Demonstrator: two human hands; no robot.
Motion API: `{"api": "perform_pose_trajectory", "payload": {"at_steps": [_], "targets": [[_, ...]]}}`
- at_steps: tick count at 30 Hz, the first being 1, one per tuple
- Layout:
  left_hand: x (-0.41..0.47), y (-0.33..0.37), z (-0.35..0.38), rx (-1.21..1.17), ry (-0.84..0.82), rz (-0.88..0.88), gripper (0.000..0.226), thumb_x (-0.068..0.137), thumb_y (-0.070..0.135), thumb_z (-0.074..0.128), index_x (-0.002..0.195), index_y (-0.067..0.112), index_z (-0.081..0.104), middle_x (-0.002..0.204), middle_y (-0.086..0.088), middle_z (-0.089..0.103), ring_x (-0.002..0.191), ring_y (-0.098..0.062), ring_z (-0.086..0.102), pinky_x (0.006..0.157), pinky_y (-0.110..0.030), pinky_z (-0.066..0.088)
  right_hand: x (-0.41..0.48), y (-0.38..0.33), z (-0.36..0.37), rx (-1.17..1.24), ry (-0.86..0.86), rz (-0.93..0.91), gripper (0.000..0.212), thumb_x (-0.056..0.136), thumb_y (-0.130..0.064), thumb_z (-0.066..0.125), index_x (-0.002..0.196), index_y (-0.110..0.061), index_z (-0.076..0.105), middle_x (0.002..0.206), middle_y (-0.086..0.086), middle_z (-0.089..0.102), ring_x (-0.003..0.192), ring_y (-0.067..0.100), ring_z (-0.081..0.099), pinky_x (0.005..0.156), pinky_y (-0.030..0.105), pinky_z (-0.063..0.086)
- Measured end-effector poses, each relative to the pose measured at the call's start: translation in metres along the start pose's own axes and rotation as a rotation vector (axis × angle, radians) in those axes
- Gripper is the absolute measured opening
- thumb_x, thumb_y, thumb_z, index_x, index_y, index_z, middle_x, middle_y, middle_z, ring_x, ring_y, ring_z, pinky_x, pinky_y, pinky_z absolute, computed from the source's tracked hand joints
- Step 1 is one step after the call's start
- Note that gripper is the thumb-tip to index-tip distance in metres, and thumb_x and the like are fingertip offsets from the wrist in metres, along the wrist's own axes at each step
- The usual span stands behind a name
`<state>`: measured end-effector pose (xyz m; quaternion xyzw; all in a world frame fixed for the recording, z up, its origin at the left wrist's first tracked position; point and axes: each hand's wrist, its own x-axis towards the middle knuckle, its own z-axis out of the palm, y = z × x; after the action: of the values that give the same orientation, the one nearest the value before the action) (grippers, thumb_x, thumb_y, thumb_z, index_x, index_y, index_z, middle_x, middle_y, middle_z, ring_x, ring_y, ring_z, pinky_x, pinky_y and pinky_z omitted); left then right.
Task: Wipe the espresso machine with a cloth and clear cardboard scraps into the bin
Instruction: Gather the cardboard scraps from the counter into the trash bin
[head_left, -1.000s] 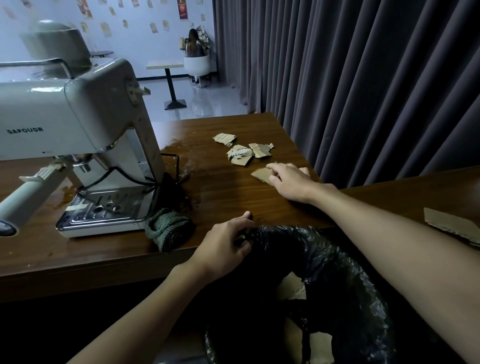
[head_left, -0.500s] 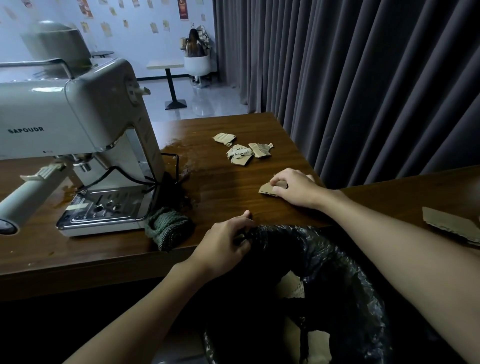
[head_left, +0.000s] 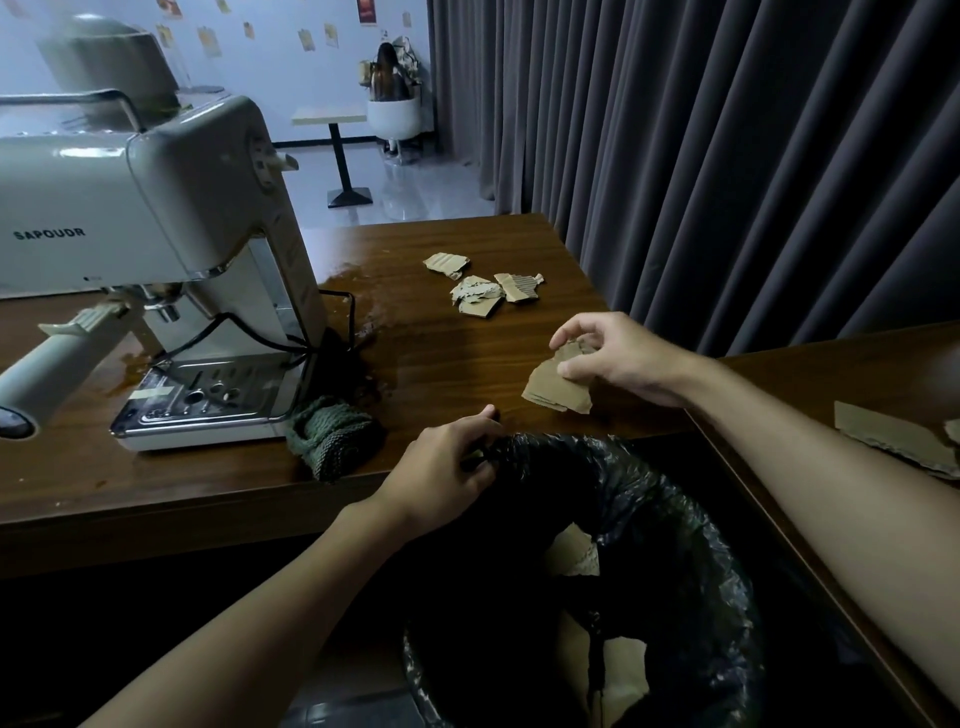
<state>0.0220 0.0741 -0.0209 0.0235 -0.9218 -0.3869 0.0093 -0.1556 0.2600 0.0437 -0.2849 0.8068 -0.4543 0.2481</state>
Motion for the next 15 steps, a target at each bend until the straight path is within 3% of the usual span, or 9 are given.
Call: {"api": "perform_pose_trajectory", "payload": {"at_steps": [2,5,7,10,12,15], "targets": [[0.0,-0.001,0.002,0.003,0.02,0.005,0.048,0.09,0.014,0.065,0.136,0.028,0.057,0.156,0.009,0.038,0.135,-0.011,0.047,0.109,-0.027,0.041,-0.01,-0.008,-0.01,0.131,-0.235,0.017,0.033,0.084,-0.007,0.071,0.115,-0.017,0.064,0.108,0.014,0.067,0.099,0.022,0.067,0.079,0.028,0.055],[0.001,-0.002,0.004,0.018,0.033,0.011,0.049,0.09,0.013,0.066,0.135,0.028,0.057,0.156,0.007,0.038,0.135,-0.011,0.047,0.111,-0.031,0.042,-0.014,-0.014,-0.015,0.073,-0.488,0.053,0.041,0.085,-0.018,0.069,0.125,-0.014,0.061,0.112,0.012,0.07,0.106,0.025,0.067,0.082,0.028,0.055],[0.001,-0.003,0.005,0.013,0.036,0.016,0.048,0.09,0.014,0.066,0.134,0.029,0.058,0.155,0.007,0.039,0.135,-0.011,0.048,0.111,-0.031,0.042,-0.008,-0.013,-0.011,0.078,-0.409,0.054,0.037,0.088,-0.017,0.067,0.124,-0.012,0.061,0.11,0.012,0.071,0.105,0.025,0.068,0.084,0.03,0.057],[0.001,-0.004,0.005,0.004,0.038,0.02,0.047,0.089,0.015,0.066,0.133,0.03,0.059,0.155,0.008,0.04,0.134,-0.011,0.048,0.11,-0.034,0.044,0.011,-0.008,0.005,-0.102,-0.132,-0.014,0.031,0.092,-0.016,0.063,0.123,-0.017,0.061,0.116,0.005,0.068,0.109,0.017,0.064,0.093,0.032,0.054],[0.0,-0.004,0.006,0.008,0.053,0.022,0.047,0.088,0.015,0.066,0.132,0.03,0.059,0.154,0.008,0.041,0.133,-0.011,0.049,0.109,-0.035,0.044,0.029,-0.007,0.018,-0.254,-0.015,-0.059,0.039,0.092,-0.017,0.062,0.131,-0.02,0.057,0.13,0.002,0.06,0.12,0.015,0.055,0.1,0.03,0.046],[-0.001,-0.003,0.007,0.004,0.071,0.026,0.047,0.087,0.013,0.065,0.131,0.03,0.06,0.154,0.009,0.042,0.133,-0.01,0.049,0.109,-0.036,0.044,0.058,-0.01,0.035,-0.397,0.019,-0.044,0.055,0.091,-0.024,0.062,0.143,-0.026,0.044,0.148,0.002,0.044,0.135,0.019,0.041,0.109,0.035,0.037]]}}
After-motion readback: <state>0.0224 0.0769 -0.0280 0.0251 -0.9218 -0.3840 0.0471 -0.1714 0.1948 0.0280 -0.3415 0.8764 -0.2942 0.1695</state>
